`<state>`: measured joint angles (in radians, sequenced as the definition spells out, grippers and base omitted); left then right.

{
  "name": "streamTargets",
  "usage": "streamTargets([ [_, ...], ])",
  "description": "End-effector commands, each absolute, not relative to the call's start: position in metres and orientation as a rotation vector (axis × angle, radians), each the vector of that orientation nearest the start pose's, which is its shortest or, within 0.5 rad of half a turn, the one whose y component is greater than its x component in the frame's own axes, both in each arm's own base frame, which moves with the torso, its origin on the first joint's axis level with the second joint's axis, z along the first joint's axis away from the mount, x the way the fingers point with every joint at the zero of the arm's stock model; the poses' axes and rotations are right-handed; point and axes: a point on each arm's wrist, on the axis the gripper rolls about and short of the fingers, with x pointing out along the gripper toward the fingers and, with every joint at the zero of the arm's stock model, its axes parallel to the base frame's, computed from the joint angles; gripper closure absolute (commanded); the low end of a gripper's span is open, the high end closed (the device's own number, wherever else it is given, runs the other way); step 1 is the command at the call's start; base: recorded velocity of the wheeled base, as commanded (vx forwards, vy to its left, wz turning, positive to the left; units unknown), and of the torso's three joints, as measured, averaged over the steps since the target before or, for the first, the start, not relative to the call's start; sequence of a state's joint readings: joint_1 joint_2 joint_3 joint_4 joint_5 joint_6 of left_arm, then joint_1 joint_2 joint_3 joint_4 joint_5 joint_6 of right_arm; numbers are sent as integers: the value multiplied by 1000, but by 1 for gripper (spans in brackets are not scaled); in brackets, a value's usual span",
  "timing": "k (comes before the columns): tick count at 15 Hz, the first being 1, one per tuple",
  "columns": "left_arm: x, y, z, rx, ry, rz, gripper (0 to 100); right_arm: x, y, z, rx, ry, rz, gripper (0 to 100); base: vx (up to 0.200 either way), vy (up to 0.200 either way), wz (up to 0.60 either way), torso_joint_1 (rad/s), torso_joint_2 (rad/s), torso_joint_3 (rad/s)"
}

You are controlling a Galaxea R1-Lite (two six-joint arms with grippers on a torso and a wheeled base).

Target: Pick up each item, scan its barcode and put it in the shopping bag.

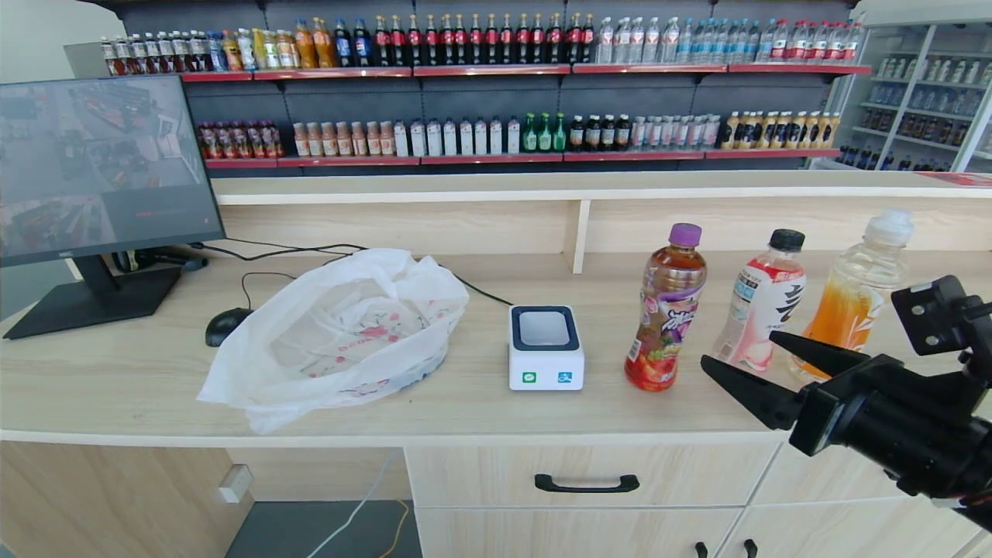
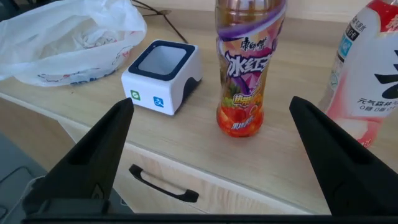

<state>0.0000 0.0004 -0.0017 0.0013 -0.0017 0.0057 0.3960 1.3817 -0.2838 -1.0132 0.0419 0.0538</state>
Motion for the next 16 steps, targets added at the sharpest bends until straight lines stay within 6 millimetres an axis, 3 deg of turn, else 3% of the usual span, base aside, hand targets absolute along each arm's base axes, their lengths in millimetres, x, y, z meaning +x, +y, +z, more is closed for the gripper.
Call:
streamTargets([
  [1, -23, 0, 76, 6, 0, -2, 0, 176, 81, 163, 34, 106, 450, 0, 0, 0, 0, 0, 0, 0],
  [13, -23, 0, 76, 6, 0, -2, 0, 165, 102, 161, 27, 94, 442, 0, 0, 0, 0, 0, 0, 0],
  [16, -23, 0, 76, 5, 0, -2, 0, 167, 103, 150, 8, 145, 436, 0, 0, 0, 0, 0, 0, 0],
])
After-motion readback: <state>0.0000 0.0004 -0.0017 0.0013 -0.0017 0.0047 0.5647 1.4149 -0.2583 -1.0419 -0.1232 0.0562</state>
